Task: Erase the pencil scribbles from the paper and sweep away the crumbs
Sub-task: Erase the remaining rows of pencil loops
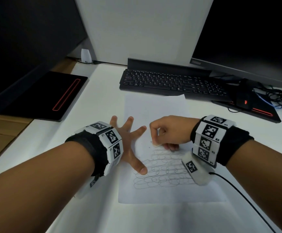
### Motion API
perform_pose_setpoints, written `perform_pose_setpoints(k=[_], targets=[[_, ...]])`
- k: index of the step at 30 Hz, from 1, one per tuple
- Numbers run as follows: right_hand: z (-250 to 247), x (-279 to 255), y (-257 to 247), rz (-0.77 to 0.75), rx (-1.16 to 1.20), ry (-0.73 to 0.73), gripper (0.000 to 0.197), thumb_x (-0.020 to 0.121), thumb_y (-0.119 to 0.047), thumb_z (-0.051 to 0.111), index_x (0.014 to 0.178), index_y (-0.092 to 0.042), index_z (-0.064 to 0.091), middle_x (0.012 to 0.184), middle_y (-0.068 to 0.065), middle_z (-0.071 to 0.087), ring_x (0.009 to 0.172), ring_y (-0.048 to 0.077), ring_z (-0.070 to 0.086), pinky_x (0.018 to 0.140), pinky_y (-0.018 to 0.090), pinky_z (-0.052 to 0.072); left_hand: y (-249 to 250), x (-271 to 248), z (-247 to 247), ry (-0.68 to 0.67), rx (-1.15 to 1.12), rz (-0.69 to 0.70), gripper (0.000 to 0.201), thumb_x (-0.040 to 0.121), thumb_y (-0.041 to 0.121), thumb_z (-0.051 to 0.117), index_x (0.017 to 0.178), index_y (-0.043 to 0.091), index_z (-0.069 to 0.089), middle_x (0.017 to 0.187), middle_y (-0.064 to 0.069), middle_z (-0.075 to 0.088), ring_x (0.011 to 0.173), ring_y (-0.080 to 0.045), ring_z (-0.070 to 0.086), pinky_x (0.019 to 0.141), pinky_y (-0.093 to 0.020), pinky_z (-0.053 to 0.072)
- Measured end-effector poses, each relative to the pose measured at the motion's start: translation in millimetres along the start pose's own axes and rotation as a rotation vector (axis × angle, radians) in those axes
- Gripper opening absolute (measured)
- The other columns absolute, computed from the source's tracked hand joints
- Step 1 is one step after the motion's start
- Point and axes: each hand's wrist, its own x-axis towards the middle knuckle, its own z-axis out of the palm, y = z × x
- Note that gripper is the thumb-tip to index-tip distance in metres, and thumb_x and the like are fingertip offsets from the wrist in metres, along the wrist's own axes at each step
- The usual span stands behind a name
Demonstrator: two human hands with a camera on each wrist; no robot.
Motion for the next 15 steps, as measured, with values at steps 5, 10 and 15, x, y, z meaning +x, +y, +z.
perform_pose_setpoints(k=[5,10,15], targets=[[11,-2,-7,-0.053,-0.082,-0.082,0.012,0.093,-0.024,0.064,0.084,-0.018,0.058,0.065,0.001,0.067,0.051,0.014,0.061,0.060,0.027,0.054,0,-1,-1,-0.006,0.010,0.004,0.126,0.063,0.081,0.063,0.147,0.046,-0.024,0.158,0.001,-0.031,0.141,-0.047,-0.026,0.112,-0.065,0.004],[-2,0,-2,-0.004,-0.078,0.043,0.007,0.092,-0.019,0.063,0.087,-0.015,0.060,0.064,0.001,0.067,0.050,0.014,0.060,0.062,0.028,0.054,0,0,0,-0.002,0.000,-0.001,0.128,0.061,0.084,0.063,0.146,0.047,-0.025,0.158,0.002,-0.031,0.141,-0.048,-0.025,0.111,-0.067,0.004],[7,-3,-4,-0.053,-0.124,-0.055,0.009,0.091,-0.023,0.066,0.085,-0.018,0.061,0.065,-0.001,0.068,0.050,0.010,0.060,0.060,0.027,0.053,0,0,-1,-0.004,0.004,0.006,0.127,0.062,0.082,0.064,0.146,0.047,-0.024,0.158,0.001,-0.031,0.141,-0.048,-0.026,0.111,-0.066,0.004]])
